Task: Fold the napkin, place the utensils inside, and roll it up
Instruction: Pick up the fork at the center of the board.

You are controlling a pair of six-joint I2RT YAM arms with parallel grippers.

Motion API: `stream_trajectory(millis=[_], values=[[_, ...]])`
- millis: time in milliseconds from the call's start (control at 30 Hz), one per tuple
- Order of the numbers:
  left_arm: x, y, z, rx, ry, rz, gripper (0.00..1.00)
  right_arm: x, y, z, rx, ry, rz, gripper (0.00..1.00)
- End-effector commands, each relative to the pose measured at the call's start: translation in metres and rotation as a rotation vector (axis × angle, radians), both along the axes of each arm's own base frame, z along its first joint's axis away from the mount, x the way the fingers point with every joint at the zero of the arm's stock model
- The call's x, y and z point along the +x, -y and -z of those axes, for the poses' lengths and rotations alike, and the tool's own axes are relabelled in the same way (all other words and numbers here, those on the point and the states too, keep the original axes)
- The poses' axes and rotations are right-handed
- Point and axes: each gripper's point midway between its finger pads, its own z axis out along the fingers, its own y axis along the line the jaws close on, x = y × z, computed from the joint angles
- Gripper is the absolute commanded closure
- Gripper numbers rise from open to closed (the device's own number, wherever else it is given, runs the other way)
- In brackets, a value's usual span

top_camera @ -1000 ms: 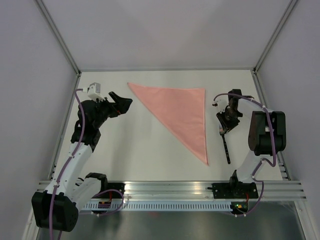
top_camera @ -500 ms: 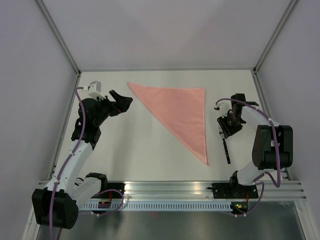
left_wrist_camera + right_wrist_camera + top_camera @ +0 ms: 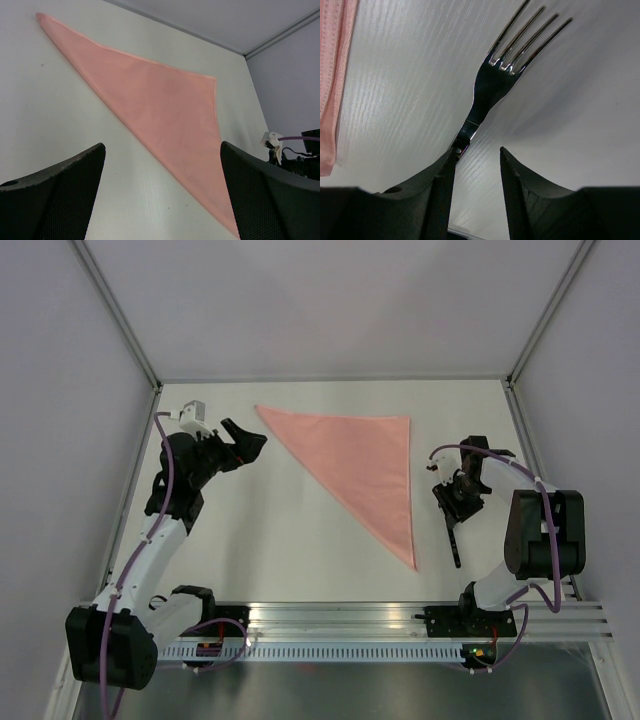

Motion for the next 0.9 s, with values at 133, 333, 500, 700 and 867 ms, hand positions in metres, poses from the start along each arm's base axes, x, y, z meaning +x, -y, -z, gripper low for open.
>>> stream_trajectory(millis=[133,333,500,700,867], values=[[0.008,0.001,-0.017,0.023,0.048,0.019,0.00,0.000,-0.004,-0.001,0.008,0.009,-0.017,0.52],[0.008,0.002,-0.016,0.026,0.043,0.023,0.00,-0.002,-0.009,-0.001,0.022,0.005,-0.029,0.52],[0.009,0.000,-0.013,0.039,0.025,0.020,0.00,-0.005,-0.009,0.001,0.015,0.004,-0.041,0.52],[0.009,-0.002,-0.017,0.052,0.031,0.013,0.00,-0.012,-0.004,0.008,-0.025,-0.006,-0.050,0.57],[0.006,-0.001,-0.016,0.052,0.001,0.018,0.00,-0.014,-0.002,0.012,-0.037,0.006,-0.051,0.77]])
